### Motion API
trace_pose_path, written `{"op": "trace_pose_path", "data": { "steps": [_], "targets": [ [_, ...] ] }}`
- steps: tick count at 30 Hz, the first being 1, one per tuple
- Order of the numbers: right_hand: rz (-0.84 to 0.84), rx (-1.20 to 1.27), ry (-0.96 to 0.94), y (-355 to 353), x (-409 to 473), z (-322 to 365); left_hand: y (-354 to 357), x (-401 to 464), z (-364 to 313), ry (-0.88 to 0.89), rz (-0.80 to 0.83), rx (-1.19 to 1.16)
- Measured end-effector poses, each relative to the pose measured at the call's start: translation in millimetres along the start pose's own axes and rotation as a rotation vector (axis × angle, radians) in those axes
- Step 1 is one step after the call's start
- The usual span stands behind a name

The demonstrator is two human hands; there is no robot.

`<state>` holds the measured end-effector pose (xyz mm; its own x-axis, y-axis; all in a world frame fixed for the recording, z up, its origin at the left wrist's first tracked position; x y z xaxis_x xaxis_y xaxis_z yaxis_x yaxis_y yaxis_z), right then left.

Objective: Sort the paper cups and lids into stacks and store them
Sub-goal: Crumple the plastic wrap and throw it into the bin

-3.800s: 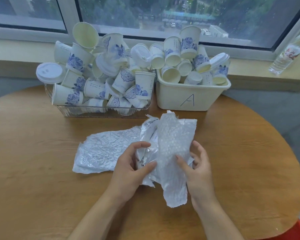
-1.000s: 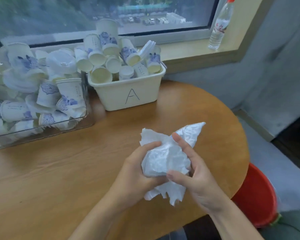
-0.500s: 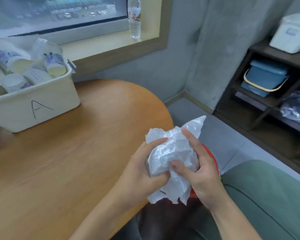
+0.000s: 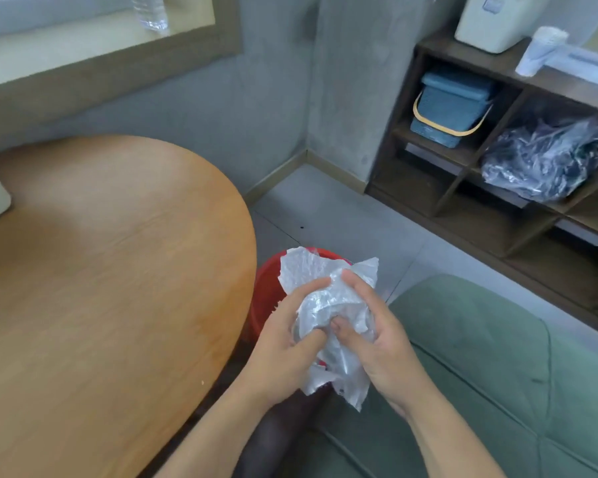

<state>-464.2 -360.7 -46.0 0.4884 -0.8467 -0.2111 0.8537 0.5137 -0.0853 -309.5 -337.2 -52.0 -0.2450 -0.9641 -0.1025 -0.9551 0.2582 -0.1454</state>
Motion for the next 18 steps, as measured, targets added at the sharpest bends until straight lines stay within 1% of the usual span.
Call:
{"op": "trace_pose_path", "data": {
  "steps": [9, 12, 15, 18],
  "targets": [
    [-0.107, -0.007, 0.082, -24.5, 38.0, -77.4, 16.9, 33.5, 85.7, -0.095, -0.061, 0.000],
    [-0.128, -0.099, 0.091, -29.3, 56.8, -95.7, 10.9, 40.4, 106.6, -0.125, -0.084, 0.052],
    [-0.212, -0.252, 0.098, -39.9, 74.7, -111.0, -0.4, 47.4, 126.0, -0.128, -0.123, 0.168],
    [-0.297, -0.407, 0.131, -49.4, 91.6, -128.3, -8.2, 55.1, 146.3, -0.193, -0.160, 0.178]
  ]
}}
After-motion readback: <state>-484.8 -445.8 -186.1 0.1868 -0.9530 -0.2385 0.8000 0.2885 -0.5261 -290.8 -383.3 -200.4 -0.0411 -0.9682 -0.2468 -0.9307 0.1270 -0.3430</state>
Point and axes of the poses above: each hand's wrist, its own x-axis towards the middle knuckle, its own y-axis out of the palm, z = x × y, the point moved 6 cm from there along x, towards the middle knuckle, and after that the axes turned 13 degrees about z, right-handed, at the moved point
